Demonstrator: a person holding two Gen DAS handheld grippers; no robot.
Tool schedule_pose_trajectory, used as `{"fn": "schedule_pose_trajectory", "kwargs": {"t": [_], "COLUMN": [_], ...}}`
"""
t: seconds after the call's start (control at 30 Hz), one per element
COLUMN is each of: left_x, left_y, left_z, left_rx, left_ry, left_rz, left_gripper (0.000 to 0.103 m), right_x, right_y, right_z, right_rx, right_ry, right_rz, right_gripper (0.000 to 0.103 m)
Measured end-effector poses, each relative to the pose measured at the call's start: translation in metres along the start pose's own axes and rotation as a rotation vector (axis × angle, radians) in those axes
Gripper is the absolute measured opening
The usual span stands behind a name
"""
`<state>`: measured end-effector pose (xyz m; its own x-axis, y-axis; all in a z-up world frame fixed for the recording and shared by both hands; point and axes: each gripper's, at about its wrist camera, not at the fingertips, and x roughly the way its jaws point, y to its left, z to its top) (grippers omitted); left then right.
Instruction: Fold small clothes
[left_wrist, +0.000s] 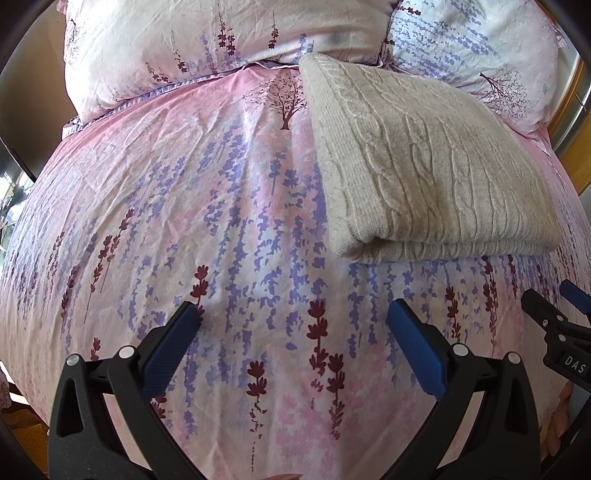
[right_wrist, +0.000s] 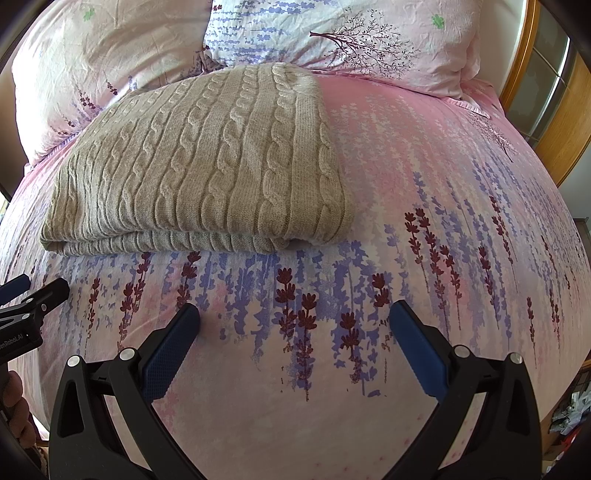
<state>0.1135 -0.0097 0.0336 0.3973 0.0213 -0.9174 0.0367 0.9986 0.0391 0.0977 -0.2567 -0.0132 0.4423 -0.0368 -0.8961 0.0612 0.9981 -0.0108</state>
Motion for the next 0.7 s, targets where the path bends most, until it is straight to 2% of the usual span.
{"fn": "schedule_pose_trajectory", "kwargs": {"t": [0.2, 0.7], "left_x": [0.0012, 0.0020], "left_y": [0.0002, 0.0002], "left_z": [0.0034, 0.0044], "left_rx": [0.004, 0.004], "left_ry": [0.027, 0.031], "left_rz": [-0.003, -0.003], "left_gripper": [0.101, 0.101], "right_x": [-0.0004, 0.0000], "right_y": [0.0003, 0.0001], "right_z": [-0.0003, 0.0001], "right_rx": [0.000, 0.000], "right_ry": [0.000, 0.000], "right_rz": [0.000, 0.000], "right_gripper": [0.102, 0.102]}}
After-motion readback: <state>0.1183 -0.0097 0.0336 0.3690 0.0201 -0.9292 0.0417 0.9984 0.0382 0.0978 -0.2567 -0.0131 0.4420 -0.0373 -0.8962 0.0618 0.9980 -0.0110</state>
